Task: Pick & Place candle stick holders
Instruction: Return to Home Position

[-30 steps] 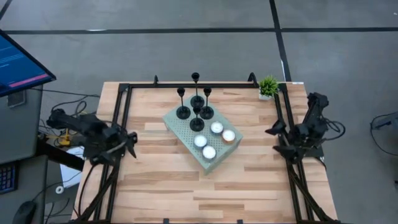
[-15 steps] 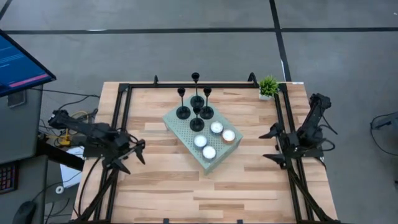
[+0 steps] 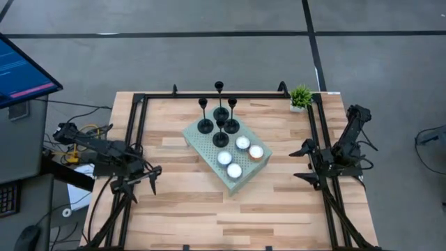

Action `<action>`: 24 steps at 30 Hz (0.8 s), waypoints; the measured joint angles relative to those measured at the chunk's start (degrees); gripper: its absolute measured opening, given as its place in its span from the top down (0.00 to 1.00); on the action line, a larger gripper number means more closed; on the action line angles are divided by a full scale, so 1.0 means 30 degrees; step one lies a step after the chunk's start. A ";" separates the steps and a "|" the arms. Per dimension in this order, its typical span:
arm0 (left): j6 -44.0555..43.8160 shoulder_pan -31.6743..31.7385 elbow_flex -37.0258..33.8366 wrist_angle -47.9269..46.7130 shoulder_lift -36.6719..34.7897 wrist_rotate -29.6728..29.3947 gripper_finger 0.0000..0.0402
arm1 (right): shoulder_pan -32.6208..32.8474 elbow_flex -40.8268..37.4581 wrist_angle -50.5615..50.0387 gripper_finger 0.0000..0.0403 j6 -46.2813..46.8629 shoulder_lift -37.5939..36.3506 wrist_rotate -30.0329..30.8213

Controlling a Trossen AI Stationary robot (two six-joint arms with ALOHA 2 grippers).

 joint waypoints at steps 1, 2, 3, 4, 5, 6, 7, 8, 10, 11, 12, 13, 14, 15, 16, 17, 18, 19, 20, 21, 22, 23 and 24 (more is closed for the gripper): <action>-0.0057 0.0000 0.0000 0.0046 0.0116 0.0007 0.20 | 0.0000 0.0000 0.0000 0.10 0.0000 0.0000 0.0000; -0.0057 -0.0005 0.0000 0.0086 0.0266 0.0014 0.20 | 0.0000 0.0000 0.0000 0.10 0.0000 0.0000 0.0000; -0.0057 -0.0007 0.0000 0.0065 0.0416 0.0014 0.20 | 0.0000 0.0000 0.0000 0.10 0.0000 0.0000 0.0000; -0.0057 -0.0007 0.0000 0.0031 0.0573 0.0010 0.20 | 0.0000 0.0000 0.0000 0.10 0.0000 0.0000 0.0000; -0.0057 -0.0007 0.0000 0.0037 0.0730 0.0007 0.20 | 0.0000 0.0000 0.0000 0.10 0.0000 0.0000 0.0000; -0.0057 -0.0007 0.0000 0.0058 0.0877 0.0007 0.20 | 0.0000 0.0000 0.0000 0.10 0.0000 0.0000 0.0000; -0.0057 -0.0007 0.0000 0.0078 0.1048 0.0014 0.20 | 0.0000 0.0000 0.0000 0.10 0.0000 0.0000 0.0000; -0.0057 -0.0006 0.0000 0.0085 0.1217 0.0014 0.20 | 0.0000 0.0000 0.0000 0.10 -0.0005 0.0000 0.0000; -0.0060 -0.0005 0.0000 0.0079 0.1593 0.0011 0.20 | 0.0004 -0.0007 0.0000 0.10 0.0000 0.0000 0.0000; -0.0060 -0.0001 0.0000 0.0091 0.1783 0.0007 0.20 | 0.0007 -0.0007 0.0000 0.10 0.0000 0.0000 0.0000; -0.0065 -0.0004 0.0000 0.0108 0.1977 0.0007 0.20 | 0.0007 -0.0007 0.0000 0.10 0.0000 0.0000 0.0000; -0.0065 -0.0007 0.0000 0.0116 0.2185 0.0009 0.20 | 0.0007 -0.0007 0.0000 0.10 -0.0002 0.0000 0.0000; -0.0064 -0.0007 0.0000 0.0116 0.2380 0.0014 0.20 | 0.0007 -0.0007 0.0000 0.10 0.0000 0.0000 0.0000; -0.0065 0.0000 0.0000 0.0116 0.2588 0.0014 0.20 | 0.0007 -0.0007 0.0000 0.10 0.0000 0.0000 0.0000; -0.0065 -0.0006 0.0000 0.0116 0.2800 0.0007 0.20 | 0.0007 -0.0007 0.0000 0.10 -0.0007 0.0000 0.0000; -0.0065 -0.0006 0.0000 0.0116 0.2989 0.0007 0.20 | 0.0007 -0.0007 0.0000 0.10 0.0000 0.0000 0.0000; -0.0065 -0.0007 0.0000 0.0127 0.3205 0.0012 0.20 | 0.0007 -0.0007 0.0000 0.10 -0.0001 0.0000 0.0000; -0.0065 -0.0007 0.0000 0.0130 0.3418 0.0014 0.20 | 0.0007 -0.0007 0.0000 0.10 0.0000 0.0000 0.0000; -0.0065 -0.0013 0.0000 0.0127 0.3613 0.0011 0.20 | 0.0007 -0.0007 0.0000 0.10 -0.0007 0.0000 0.0000; -0.0065 -0.0151 0.0000 0.0123 0.3721 -0.0029 0.20 | 0.0007 -0.0007 0.0000 0.10 -0.0005 0.0000 0.0000; -0.0065 -0.0219 0.0000 0.0130 0.3869 -0.0058 0.20 | 0.0007 -0.0007 0.0000 0.10 -0.0007 0.0000 0.0000; -0.0072 -0.0226 0.0000 0.0123 0.4006 -0.0044 0.20 | 0.0007 -0.0007 0.0000 0.10 -0.0007 0.0000 0.0000; -0.0065 -0.0234 0.0000 0.0149 0.4113 -0.0045 0.20 | 0.0007 -0.0007 0.0000 0.10 -0.0007 0.0000 0.0000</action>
